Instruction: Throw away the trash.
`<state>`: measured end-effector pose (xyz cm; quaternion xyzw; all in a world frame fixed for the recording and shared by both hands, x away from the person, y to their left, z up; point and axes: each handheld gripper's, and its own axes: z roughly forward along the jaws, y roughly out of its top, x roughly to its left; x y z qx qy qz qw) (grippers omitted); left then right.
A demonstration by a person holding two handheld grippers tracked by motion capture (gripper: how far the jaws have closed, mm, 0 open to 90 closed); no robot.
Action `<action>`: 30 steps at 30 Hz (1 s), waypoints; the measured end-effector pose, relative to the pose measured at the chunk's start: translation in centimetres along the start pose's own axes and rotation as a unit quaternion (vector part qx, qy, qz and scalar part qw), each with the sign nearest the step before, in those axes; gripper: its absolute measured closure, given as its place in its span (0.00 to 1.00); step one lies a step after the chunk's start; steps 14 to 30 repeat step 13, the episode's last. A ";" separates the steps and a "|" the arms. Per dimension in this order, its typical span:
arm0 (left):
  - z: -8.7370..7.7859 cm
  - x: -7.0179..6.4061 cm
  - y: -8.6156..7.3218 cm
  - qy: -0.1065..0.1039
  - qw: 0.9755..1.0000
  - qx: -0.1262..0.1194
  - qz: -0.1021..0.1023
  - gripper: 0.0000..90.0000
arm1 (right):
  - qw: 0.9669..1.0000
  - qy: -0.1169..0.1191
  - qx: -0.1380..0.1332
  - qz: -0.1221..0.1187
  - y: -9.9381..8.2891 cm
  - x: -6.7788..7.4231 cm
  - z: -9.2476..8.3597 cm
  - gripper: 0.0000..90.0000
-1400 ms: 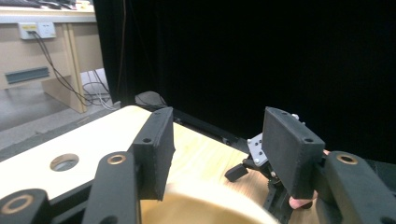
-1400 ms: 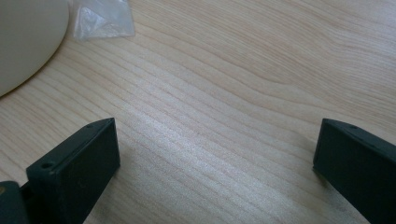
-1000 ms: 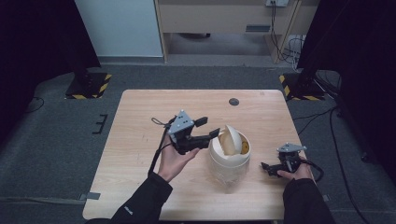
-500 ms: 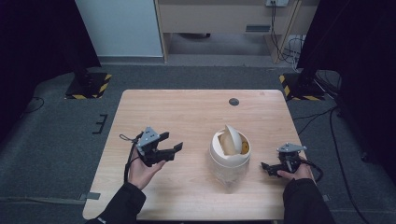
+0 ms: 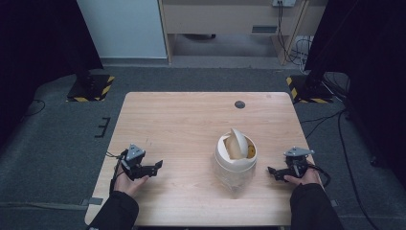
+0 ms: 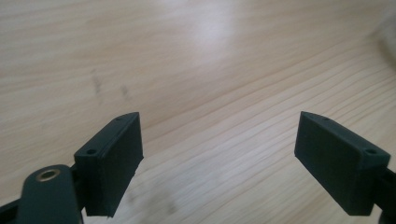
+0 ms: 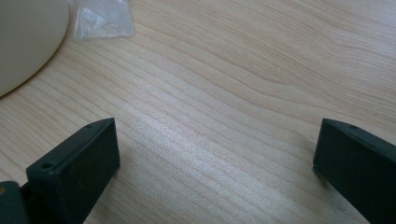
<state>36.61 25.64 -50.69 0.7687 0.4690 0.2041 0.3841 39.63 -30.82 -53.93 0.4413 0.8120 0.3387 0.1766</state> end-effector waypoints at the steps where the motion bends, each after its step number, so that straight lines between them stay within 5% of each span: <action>1: 0.1 0.4 -0.2 0.008 1.000 0.007 0.000 0.16 | 1.000 0.000 0.000 0.000 0.0 0.0 0.0 0.01; 12: 0.6 2.2 -1.3 0.039 0.998 0.056 0.003 0.14 | 1.000 0.000 0.000 0.000 0.0 0.0 0.0 0.01; 30: 0.6 2.2 -1.3 0.039 0.998 0.056 0.003 0.14 | 1.000 0.000 0.000 0.000 0.0 0.0 0.0 0.01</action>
